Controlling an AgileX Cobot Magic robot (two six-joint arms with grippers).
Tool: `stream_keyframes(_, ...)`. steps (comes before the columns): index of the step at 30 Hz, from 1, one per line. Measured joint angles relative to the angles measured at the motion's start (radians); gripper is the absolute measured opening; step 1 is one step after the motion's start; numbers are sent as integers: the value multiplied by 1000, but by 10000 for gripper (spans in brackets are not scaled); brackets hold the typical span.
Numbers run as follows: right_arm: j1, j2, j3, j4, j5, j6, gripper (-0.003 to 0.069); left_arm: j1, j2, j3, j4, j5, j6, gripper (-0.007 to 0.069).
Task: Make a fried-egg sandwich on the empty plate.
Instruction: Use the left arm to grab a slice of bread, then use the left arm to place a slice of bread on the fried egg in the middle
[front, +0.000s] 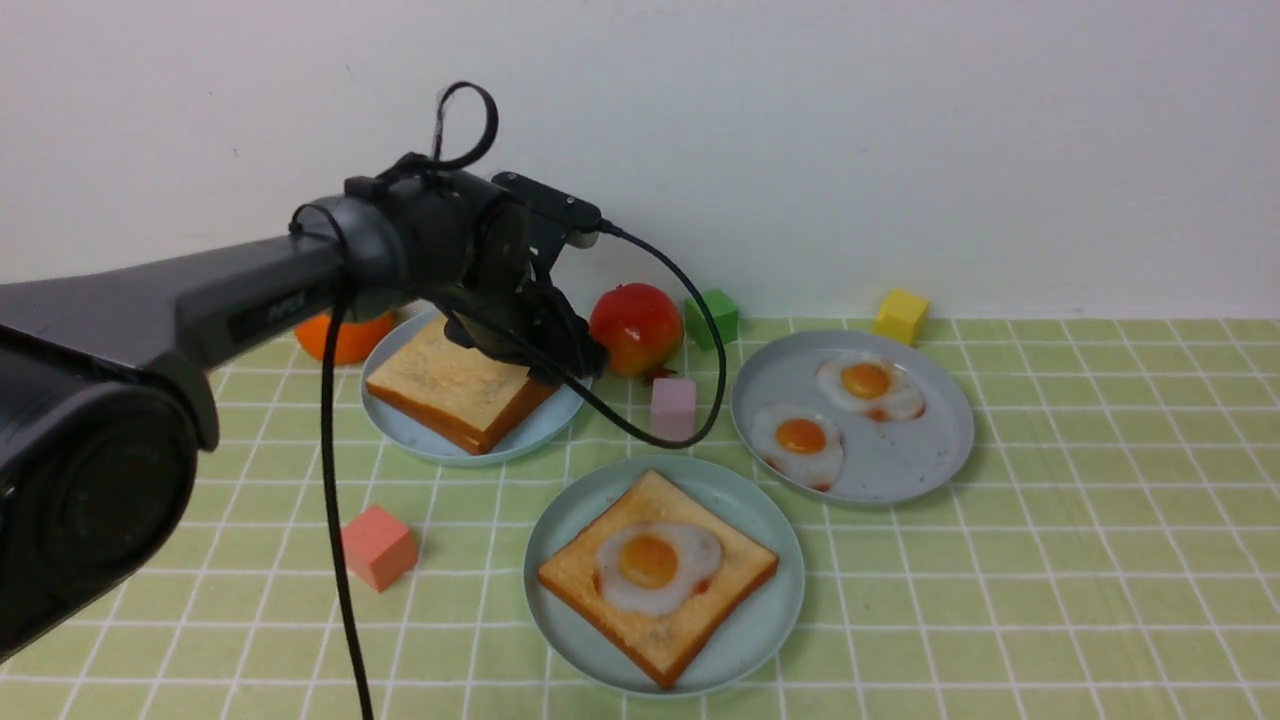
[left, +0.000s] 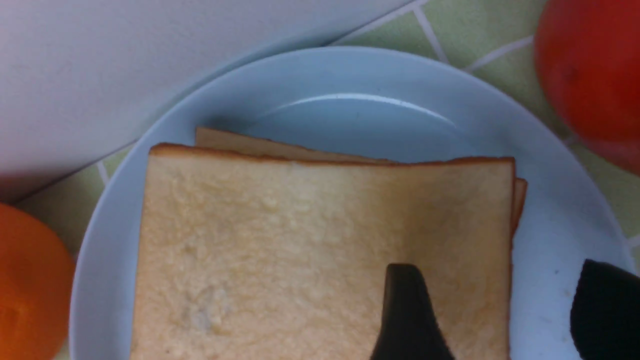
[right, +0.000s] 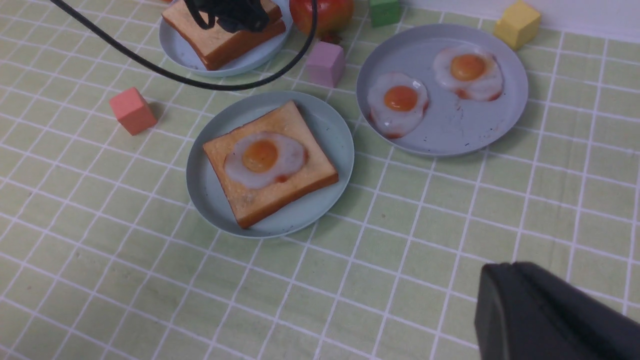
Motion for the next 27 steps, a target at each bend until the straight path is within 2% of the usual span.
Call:
stream_keyframes(6,0,0,0,0,18,0,13,2,25,-3,12,-9,0,393)
stream_keyframes(12,0,0,0,1,34,0,17,6,29,-9,17,-2,0,208)
stream_keyframes(13,0,0,0,1,36,0,18,6,29,-9,17,0,0,144)
stream_keyframes(14,0,0,0,1,38,0,18,6,29,-11,17,1,0,134)
stream_keyframes(15,0,0,0,2,43,0,18,6,29,-15,15,7,1,55)
stream_keyframes(16,0,0,0,2,45,0,18,6,29,-20,15,12,2,29)
stream_keyframes(23,0,0,0,3,49,0,19,6,-4,-55,19,79,4,24)
stream_keyframes(27,0,0,0,3,55,0,22,-14,-111,-61,18,196,4,24)
